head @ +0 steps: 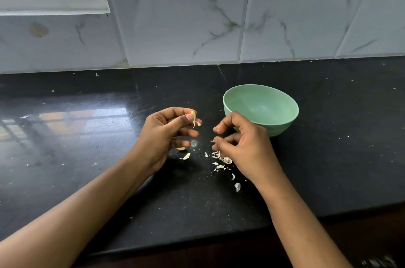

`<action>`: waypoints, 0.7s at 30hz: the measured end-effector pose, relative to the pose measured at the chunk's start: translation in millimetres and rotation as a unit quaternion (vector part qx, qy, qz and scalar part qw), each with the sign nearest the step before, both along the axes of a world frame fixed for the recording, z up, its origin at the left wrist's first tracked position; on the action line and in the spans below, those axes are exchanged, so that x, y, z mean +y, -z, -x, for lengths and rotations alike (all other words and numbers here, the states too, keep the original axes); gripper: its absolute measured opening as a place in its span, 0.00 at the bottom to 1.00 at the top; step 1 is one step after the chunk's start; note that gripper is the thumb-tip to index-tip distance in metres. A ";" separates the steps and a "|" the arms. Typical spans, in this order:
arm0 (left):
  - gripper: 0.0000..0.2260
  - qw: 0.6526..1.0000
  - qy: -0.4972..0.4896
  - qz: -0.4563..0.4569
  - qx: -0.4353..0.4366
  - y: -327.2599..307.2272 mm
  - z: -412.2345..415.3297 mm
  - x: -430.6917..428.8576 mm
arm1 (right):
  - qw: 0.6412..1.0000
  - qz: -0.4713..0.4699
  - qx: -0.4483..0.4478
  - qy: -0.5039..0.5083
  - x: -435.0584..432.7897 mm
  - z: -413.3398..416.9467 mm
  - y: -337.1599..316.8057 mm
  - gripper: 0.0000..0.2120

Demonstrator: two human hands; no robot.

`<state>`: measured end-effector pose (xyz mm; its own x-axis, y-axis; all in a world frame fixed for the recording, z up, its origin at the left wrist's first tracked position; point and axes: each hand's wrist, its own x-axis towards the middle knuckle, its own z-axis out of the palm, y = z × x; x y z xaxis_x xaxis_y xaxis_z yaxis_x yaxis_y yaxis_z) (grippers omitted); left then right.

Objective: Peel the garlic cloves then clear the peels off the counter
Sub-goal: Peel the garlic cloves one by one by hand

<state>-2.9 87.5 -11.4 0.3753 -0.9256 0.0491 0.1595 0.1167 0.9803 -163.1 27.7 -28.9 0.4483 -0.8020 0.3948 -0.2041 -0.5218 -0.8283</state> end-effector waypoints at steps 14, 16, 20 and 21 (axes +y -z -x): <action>0.09 0.996 0.075 -0.043 -0.004 2.5 2.9 1.6 | 0.996 0.089 -0.016 0.014 0.9 0.5 -1.9 0.06; 0.09 0.996 0.075 -0.041 -0.011 2.5 2.9 1.8 | 0.995 0.102 -0.016 0.015 0.5 0.7 -2.1 0.06; 0.08 0.996 0.083 -0.039 -0.022 3.2 3.5 2.3 | 0.990 0.141 -0.002 0.005 1.2 -1.0 -1.5 0.06; 0.07 0.995 0.085 -0.039 -0.024 3.5 4.0 2.1 | 0.989 0.150 -0.002 0.003 1.2 -1.7 -0.8 0.06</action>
